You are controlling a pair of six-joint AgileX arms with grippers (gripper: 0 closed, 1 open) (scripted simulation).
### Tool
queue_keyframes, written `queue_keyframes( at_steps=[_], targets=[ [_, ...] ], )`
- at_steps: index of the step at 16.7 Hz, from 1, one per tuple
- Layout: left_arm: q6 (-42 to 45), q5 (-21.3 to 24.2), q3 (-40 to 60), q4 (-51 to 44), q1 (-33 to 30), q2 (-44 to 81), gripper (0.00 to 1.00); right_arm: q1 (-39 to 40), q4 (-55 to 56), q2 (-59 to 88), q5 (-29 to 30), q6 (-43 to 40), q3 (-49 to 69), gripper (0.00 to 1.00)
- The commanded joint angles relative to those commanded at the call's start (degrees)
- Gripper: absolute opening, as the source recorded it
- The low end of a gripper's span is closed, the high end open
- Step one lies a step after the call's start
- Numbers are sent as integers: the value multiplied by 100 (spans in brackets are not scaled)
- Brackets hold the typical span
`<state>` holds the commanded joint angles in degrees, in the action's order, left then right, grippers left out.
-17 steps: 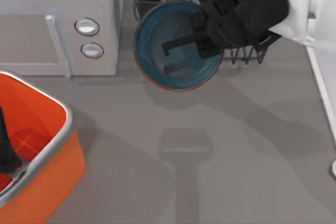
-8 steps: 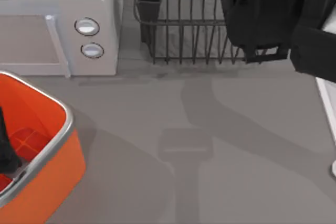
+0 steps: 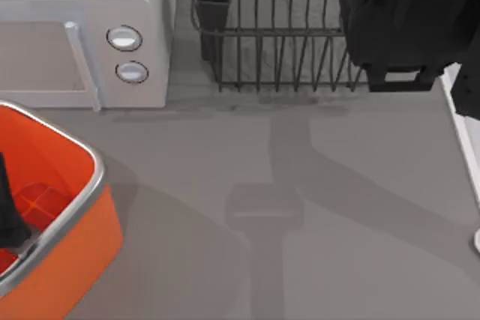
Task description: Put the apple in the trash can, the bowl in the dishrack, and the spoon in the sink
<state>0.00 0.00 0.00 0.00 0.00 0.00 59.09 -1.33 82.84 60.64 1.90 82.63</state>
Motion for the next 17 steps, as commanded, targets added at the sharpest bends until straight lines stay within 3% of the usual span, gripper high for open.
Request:
queue_keyframes(
  at_steps=[5, 12, 17],
  targets=[
    [0, 0, 0, 0, 0, 0, 100, -547, 934, 887, -449, -15, -67, 0],
    [0, 0, 0, 0, 0, 0, 100, -1889, 3589, 2946, -1823, -80, -479, 0],
    [0, 0, 0, 0, 0, 0, 100, -2288, 4148, 3430, -2253, -88, -625, 0]
  ],
)
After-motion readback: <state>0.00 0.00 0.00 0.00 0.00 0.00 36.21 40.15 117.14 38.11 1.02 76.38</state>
